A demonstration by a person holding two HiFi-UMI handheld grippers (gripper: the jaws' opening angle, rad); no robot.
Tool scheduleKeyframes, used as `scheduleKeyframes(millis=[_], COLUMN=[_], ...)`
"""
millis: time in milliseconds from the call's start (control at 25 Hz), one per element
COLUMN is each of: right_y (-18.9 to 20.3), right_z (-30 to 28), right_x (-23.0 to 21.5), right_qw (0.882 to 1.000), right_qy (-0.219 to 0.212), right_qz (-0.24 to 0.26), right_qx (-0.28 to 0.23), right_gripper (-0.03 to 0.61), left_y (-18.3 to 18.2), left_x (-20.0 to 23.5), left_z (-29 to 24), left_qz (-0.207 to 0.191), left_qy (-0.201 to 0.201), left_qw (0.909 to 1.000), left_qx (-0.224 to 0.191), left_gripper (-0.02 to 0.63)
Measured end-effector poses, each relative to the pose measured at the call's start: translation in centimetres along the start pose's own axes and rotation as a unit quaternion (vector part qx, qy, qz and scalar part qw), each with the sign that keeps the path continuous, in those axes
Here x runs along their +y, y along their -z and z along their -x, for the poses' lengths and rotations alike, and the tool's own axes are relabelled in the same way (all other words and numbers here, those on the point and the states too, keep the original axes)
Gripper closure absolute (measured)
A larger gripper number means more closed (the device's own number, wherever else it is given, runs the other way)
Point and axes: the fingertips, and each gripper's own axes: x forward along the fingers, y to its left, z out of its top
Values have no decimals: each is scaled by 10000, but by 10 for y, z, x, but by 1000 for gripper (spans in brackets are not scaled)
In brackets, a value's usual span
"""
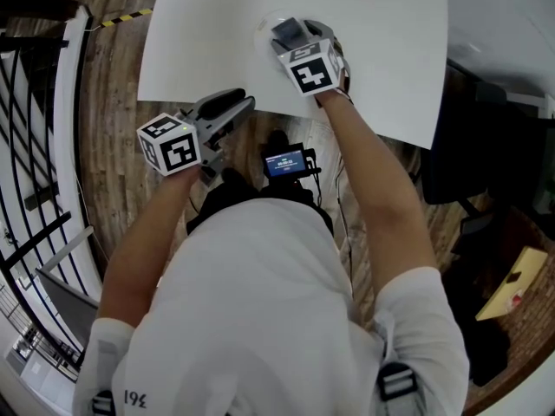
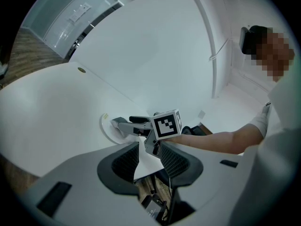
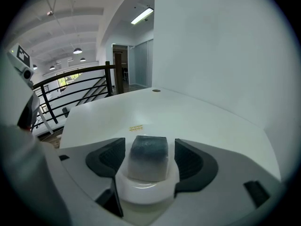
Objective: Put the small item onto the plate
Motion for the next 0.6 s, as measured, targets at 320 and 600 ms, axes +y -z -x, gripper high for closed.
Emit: scheduleKeyframes(millis=[320,600], right_y=[-9,-5], right_z=[55,85], right_x=[36,24], right_qw=[9991,9944], right_qy=[358,395], right_qz=[-146,-909], right_qx=[-192,-366], right_gripper=[252,309], left_y=[12,4], left_x=[-29,-43], left_z=[50,51], left_qz=[-124,116], left_qy=[291,714], left_qw=[9994,9971], left_qx=[-131,-240], left_gripper=[471,471])
